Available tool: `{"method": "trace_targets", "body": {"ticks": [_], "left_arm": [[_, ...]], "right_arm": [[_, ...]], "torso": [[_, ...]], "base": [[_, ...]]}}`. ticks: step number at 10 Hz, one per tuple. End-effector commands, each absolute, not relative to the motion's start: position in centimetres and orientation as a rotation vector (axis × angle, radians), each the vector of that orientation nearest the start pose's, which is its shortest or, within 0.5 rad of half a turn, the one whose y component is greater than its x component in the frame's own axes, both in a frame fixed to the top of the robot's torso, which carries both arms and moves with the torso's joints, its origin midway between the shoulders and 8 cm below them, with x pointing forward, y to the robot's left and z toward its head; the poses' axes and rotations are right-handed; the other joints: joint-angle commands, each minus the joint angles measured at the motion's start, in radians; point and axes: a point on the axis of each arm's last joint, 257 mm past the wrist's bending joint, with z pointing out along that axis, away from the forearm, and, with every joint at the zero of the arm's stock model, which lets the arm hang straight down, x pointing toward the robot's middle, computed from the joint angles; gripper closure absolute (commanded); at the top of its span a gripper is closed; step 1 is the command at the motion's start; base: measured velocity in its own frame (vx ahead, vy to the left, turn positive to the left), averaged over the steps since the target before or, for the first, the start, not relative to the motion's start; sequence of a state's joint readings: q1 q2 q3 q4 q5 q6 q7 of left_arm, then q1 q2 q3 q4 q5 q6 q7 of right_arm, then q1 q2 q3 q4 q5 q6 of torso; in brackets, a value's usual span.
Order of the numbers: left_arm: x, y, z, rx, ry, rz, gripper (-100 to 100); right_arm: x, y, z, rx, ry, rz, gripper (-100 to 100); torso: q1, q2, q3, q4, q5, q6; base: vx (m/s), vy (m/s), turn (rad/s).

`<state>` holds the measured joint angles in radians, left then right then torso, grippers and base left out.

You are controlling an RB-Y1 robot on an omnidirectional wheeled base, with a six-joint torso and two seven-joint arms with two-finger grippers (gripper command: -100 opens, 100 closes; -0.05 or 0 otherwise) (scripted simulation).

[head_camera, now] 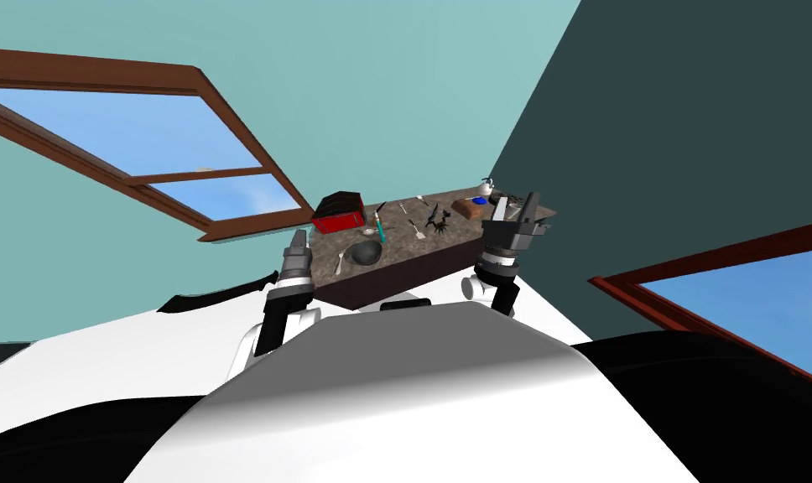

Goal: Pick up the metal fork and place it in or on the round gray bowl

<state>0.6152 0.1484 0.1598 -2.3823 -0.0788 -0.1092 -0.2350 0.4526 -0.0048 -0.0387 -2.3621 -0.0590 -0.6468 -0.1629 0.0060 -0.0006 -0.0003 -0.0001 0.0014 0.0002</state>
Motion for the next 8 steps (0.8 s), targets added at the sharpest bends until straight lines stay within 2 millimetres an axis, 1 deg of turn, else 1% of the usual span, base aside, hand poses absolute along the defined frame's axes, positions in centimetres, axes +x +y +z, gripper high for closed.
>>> {"method": "trace_targets", "body": {"ticks": [1,2,3,4,5,6,7,8], "left_arm": [[35.8,35.3,-5.0,-0.688,1.094,-0.684,-100],[35.6,36.2,-6.0,-0.707,1.126,-0.643,-100],[35.7,36.5,-6.6,-0.725,1.14,-0.633,-100],[35.5,37.4,-7.7,-0.745,1.174,-0.591,-100],[35.6,37.6,-8.2,-0.763,1.187,-0.582,-100],[35.3,38.4,-9.3,-0.78,1.22,-0.541,-100],[35.3,38.6,-9.8,-0.795,1.232,-0.532,-100],[35.0,39.5,-10.9,-0.813,1.265,-0.492,-100]], "right_arm": [[29.4,-28.3,9.8,0.501,0.357,1.528,0],[29.4,-28.3,9.8,0.502,0.357,1.528,0],[29.4,-28.3,9.8,0.502,0.357,1.528,0],[29.4,-28.3,9.8,0.502,0.357,1.528,0],[29.4,-28.3,9.8,0.502,0.357,1.528,0],[29.4,-28.3,9.8,0.502,0.357,1.528,0],[29.4,-28.3,9.8,0.502,0.357,1.528,0],[29.4,-28.3,9.8,0.502,0.357,1.528,0]], "torso": [[0.0,0.0,0.0,0.0,0.0,0.0],[0.0,0.0,0.0,0.0,0.0,-0.001],[-0.001,0.001,0.0,0.0,0.0,0.0],[-0.001,0.0,0.0,0.0,0.0,-0.001],[0.0,0.001,0.0,0.0,0.0,0.0],[0.0,0.001,0.0,0.0,0.0,-0.001],[0.001,0.001,0.001,0.0,0.0,0.0],[0.0,0.0,0.0,0.0,0.0,-0.001]], "base": [[-0.019,0.081,-0.123],[-0.034,0.059,-0.303],[-0.027,0.073,-0.129],[-0.04,0.084,-0.267],[-0.037,0.082,-0.152],[-0.044,0.085,-0.279],[-0.031,0.071,-0.168],[-0.015,0.075,-0.292]]}}
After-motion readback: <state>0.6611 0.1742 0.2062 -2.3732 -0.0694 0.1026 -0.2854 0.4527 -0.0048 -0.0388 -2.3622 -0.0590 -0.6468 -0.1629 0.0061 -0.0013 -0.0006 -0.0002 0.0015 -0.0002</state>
